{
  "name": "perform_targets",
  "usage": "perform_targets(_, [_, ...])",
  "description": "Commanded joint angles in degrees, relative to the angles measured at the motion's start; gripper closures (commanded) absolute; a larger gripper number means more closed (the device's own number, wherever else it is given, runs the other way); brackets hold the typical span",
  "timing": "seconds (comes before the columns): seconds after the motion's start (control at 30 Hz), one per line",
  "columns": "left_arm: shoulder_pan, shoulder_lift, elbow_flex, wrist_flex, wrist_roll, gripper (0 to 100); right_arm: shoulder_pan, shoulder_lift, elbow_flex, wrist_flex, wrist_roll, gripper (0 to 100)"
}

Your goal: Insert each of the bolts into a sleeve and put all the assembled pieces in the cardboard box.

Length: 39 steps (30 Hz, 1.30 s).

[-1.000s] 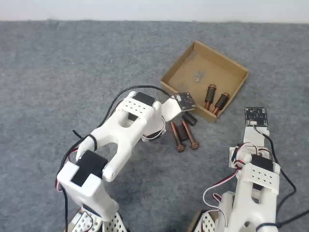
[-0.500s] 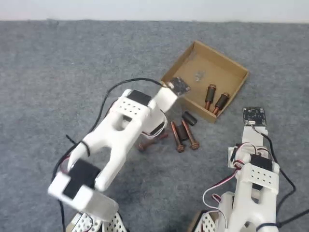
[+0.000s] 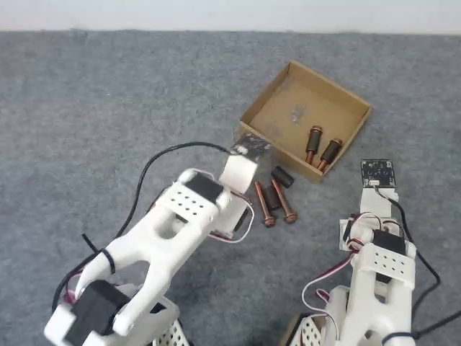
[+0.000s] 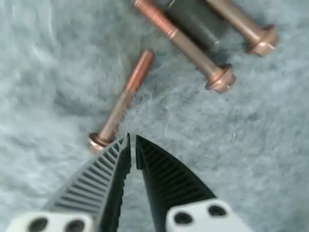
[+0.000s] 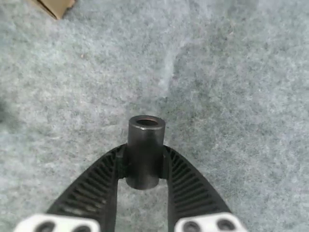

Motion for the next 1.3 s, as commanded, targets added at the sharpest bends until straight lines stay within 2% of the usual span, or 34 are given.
perform_targets(0.0, [0.44, -3.34, 4.00, -5.71, 5.63, 99, -0.57, -1.54, -0.18, -1.19, 0.79, 99.3])
perform_targets(0.2, [0.09, -2.90, 9.45, -12.66, 6.07, 99, -0.57, -1.54, -0.18, -1.19, 0.79, 99.3])
perform_targets(0.43, [-0.09, -2.81, 9.80, -13.45, 6.24, 99, -0.57, -1.54, -0.18, -1.19, 0.79, 99.3])
perform_targets(0.57, [-0.09, -1.49, 9.80, -13.45, 12.48, 99, -0.57, -1.54, -0.18, -1.19, 0.79, 99.3])
perform_targets(0.67, [-0.53, 2.37, 8.92, -13.54, 14.33, 99, -0.57, -1.54, -0.18, -1.19, 0.79, 99.3])
perform_targets(1.0, [-12.48, 7.65, 2.07, -13.71, 14.42, 99, -0.57, -1.54, -0.18, -1.19, 0.88, 99.3])
perform_targets(1.2, [-16.09, 8.09, 4.00, -24.70, 14.51, 99, -0.57, -1.54, -0.18, -1.10, 0.88, 99.3])
perform_targets(1.27, [-15.74, 8.09, 4.00, -25.14, 14.51, 99, -0.57, -1.54, -0.18, -1.10, 0.88, 99.3])
